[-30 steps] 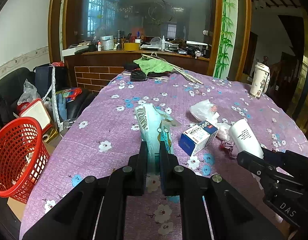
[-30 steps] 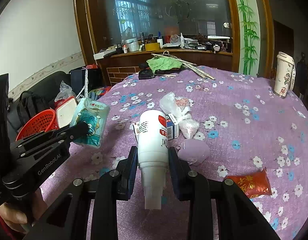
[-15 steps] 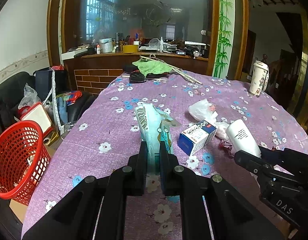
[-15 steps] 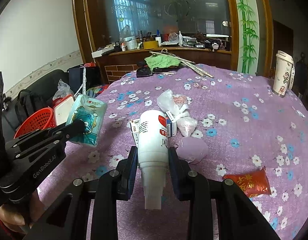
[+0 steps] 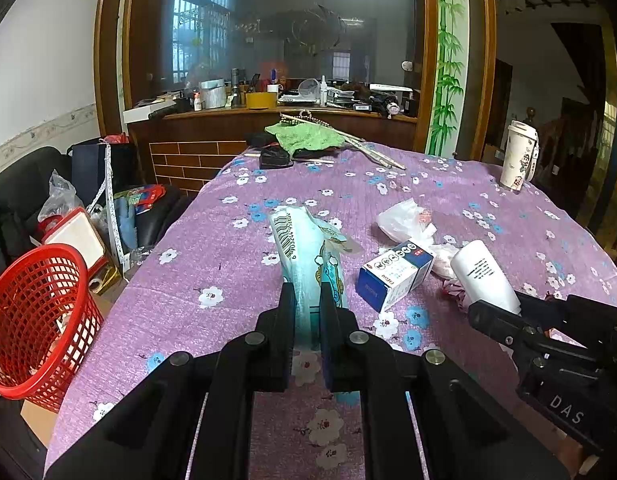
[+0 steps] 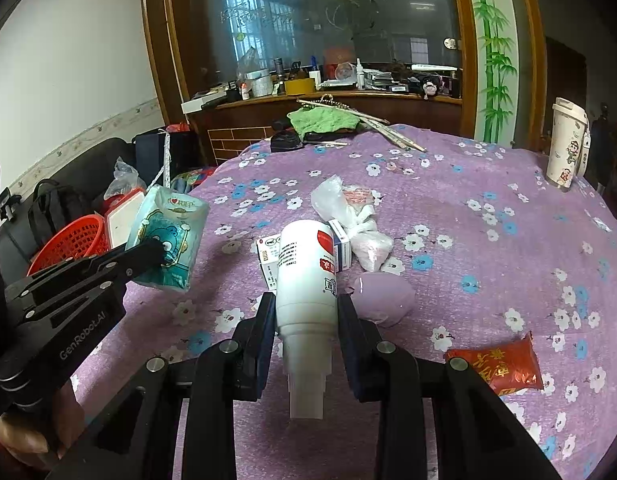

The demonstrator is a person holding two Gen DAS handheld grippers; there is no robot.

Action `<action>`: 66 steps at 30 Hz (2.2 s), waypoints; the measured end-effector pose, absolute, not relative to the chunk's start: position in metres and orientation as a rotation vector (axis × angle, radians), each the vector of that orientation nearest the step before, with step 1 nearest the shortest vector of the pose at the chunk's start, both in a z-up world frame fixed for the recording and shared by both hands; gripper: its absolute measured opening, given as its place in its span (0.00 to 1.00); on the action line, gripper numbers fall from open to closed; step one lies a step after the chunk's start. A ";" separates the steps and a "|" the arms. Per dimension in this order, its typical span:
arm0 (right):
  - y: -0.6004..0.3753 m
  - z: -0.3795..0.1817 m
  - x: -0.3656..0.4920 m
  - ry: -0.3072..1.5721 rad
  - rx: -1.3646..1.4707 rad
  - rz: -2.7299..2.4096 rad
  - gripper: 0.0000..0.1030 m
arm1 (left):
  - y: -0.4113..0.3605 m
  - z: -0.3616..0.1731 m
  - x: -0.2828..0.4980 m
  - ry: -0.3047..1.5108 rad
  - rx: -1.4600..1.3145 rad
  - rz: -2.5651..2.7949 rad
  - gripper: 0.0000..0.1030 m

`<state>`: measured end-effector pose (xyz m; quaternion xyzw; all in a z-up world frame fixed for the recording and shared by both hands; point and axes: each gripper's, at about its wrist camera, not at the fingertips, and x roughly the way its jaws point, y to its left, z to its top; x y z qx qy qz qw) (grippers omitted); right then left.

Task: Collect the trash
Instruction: 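Lift the tissue pack with the left tool while the right tool holds the spray bottle, then carry the tissue pack with the left tool while the right tool carries the bottle to the basket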

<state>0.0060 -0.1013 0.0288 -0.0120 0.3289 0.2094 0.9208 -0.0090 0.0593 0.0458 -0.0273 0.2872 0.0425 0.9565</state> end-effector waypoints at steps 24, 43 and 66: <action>-0.102 0.024 0.008 0.684 -0.024 0.398 0.32 | 0.058 0.047 -0.011 0.592 -0.074 0.031 0.10; -0.087 0.054 -0.021 0.716 0.040 0.442 0.32 | 0.092 0.090 -0.069 0.555 -0.126 0.011 0.10; 0.093 0.085 -0.036 0.748 -0.050 0.766 0.32 | 0.261 0.113 -0.122 0.520 -0.287 0.229 0.10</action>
